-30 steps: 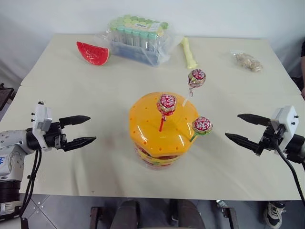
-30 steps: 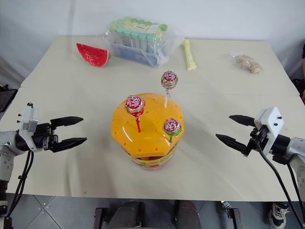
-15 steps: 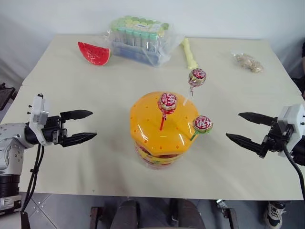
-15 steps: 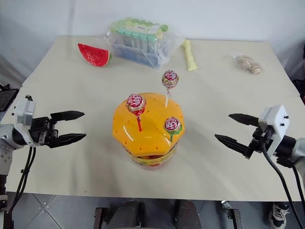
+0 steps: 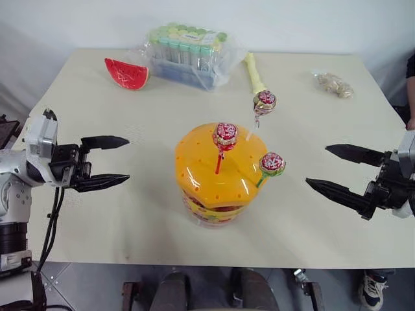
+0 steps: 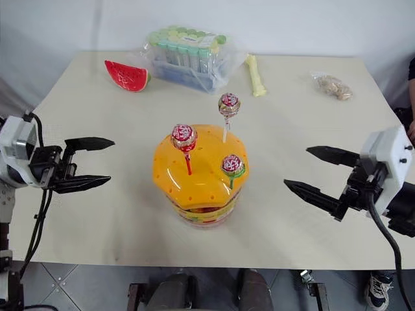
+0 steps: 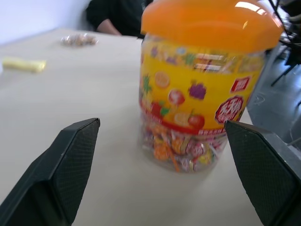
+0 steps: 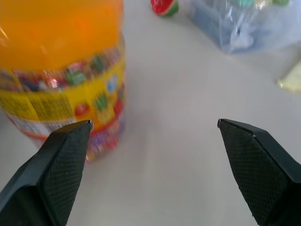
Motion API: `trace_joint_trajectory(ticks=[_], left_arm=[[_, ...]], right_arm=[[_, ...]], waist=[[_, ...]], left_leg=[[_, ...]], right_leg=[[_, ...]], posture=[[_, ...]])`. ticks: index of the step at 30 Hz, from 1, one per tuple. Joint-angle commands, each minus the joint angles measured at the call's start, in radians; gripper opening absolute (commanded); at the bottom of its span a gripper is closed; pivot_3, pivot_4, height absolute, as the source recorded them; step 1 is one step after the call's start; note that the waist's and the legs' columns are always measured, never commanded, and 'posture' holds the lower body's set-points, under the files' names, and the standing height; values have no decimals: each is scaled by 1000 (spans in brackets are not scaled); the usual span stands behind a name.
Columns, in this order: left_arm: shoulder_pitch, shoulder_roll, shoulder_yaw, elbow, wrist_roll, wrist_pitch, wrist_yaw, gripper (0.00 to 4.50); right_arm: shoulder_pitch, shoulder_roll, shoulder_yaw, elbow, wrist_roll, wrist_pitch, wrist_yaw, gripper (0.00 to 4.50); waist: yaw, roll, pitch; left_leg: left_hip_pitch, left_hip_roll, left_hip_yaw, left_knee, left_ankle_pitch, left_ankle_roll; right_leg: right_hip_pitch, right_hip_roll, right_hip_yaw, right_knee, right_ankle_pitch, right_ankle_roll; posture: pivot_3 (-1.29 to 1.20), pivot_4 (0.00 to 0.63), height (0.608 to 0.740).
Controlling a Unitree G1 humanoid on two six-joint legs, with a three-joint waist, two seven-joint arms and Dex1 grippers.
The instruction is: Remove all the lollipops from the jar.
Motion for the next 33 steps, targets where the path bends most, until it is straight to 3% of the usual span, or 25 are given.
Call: trace_joint_trajectory(ticks=[1, 10, 25, 28, 33], left_arm=[[-56, 1, -1, 25, -17, -27, -61, 4500], [-176, -27, -68, 86, -19, -63, -111, 4500], [-196, -26, -97, 113, -15, -85, -113, 4500], [-195, -30, -100, 111, -16, -87, -108, 4500], [-193, -32, -101, 108, -21, -88, -106, 4500]], right_arm=[[-17, -35, -32, -77, 85, 27, -72, 4484], [-133, -48, 100, -171, 264, -27, -216, 4484], [-302, -92, 267, -188, 281, -116, -138, 4484], [-320, -82, 297, -184, 268, -134, -115, 3886], [-336, -82, 321, -180, 254, -151, -108, 2130]], waist=[[0, 0, 0], [-1, -2, -1], [-1, -3, -1], [-1, -3, -1], [-1, -3, -1]], left_leg=[[0, 0, 0, 0, 0, 0], [-1, 0, 0, 1, 0, 0], [-1, 0, 0, 2, 0, 1], [-1, 0, 0, 2, 0, 1], [-1, 0, 0, 2, 0, 1]], right_leg=[[0, 0, 0, 0, 0, 0], [0, 0, 0, 0, 0, 0], [0, 0, 0, -1, 0, 1], [0, 0, 0, 0, 0, 1], [0, 0, 0, -1, 0, 1]], posture=[[0, 150, 740], [0, 150, 740], [0, 150, 740], [0, 150, 740], [0, 150, 740]])
